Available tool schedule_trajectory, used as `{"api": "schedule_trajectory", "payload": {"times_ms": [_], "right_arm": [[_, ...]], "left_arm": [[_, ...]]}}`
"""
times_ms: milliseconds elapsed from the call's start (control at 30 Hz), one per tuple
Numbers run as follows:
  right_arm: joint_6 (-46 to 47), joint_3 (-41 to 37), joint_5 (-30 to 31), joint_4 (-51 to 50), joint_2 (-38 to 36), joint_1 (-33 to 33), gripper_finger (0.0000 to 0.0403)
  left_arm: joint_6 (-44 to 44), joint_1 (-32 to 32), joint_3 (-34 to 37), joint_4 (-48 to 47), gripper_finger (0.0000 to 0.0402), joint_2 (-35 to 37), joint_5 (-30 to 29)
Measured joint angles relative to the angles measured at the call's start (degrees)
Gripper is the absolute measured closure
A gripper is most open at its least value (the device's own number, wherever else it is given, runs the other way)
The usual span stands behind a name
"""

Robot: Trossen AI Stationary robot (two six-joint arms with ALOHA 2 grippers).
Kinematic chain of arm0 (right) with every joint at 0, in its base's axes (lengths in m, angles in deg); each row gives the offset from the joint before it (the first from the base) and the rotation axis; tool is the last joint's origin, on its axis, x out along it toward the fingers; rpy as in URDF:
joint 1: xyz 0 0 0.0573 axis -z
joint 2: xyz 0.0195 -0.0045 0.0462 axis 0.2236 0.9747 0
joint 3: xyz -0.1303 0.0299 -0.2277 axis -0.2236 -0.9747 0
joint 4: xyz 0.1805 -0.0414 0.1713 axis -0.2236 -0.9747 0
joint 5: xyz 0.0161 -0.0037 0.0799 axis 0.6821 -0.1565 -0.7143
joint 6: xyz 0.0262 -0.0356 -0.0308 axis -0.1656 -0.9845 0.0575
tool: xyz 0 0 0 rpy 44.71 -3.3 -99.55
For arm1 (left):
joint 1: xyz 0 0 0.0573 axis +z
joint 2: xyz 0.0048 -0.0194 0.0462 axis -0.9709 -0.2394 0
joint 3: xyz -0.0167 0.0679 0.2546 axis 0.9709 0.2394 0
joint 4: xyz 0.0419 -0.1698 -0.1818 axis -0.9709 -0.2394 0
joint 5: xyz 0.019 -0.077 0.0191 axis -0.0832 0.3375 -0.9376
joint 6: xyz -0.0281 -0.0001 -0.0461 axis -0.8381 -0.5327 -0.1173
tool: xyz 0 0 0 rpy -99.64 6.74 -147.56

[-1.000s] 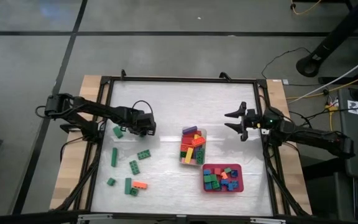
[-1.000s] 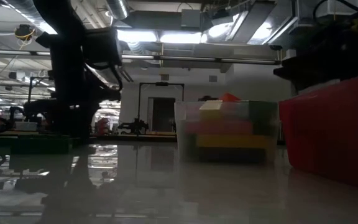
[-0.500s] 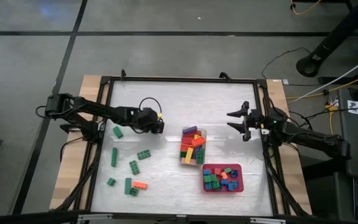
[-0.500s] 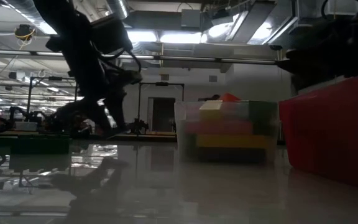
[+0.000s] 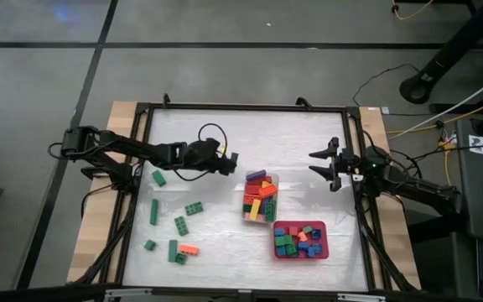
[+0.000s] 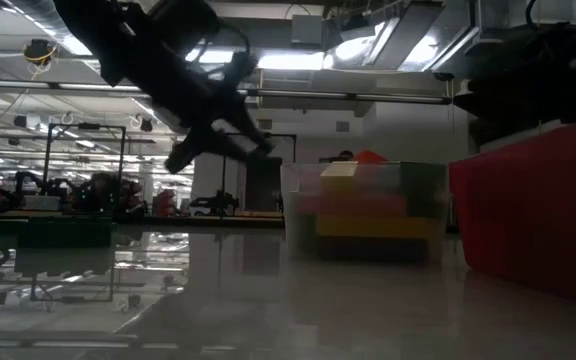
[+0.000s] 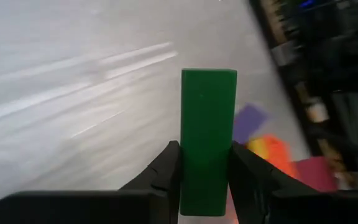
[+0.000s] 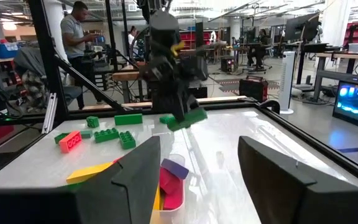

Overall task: Sort blocks by size
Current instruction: Put the green rectangular block into the transparent bin

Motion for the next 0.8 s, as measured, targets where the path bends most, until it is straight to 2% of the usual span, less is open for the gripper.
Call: {"api": "schedule_trajectory", "payload": {"times_ms": [133, 267, 533, 667, 800], "right_arm": [[0.0, 0.0, 0.0, -0.3, -1.3, 0.0, 0.0189], [-1.0, 0.0, 0.0, -1.0, -2.3, 0.0, 0.0189], [-1.4, 0.0, 1.4, -1.6, -3.0, 0.0, 0.0189], [-1.5, 0.0, 1.6, -2.3, -3.0, 0.0, 0.0189], [-1.4, 0.0, 1.6, -3.1, -3.0, 0.0, 0.0189]], "left_arm": [[1.8, -1.8, 0.0, 6.3, 0.0316, 0.0, 0.1], [3.8, -5.3, -0.1, 12.4, 0.0312, -1.0, -2.7], [7.4, -9.8, -0.1, 25.5, 0.0311, -9.8, -3.9], [7.8, -10.4, -2.1, 26.1, 0.0307, -14.1, -3.9], [13.2, -10.6, -4.8, 26.0, 0.0305, -16.9, -2.4]]}}
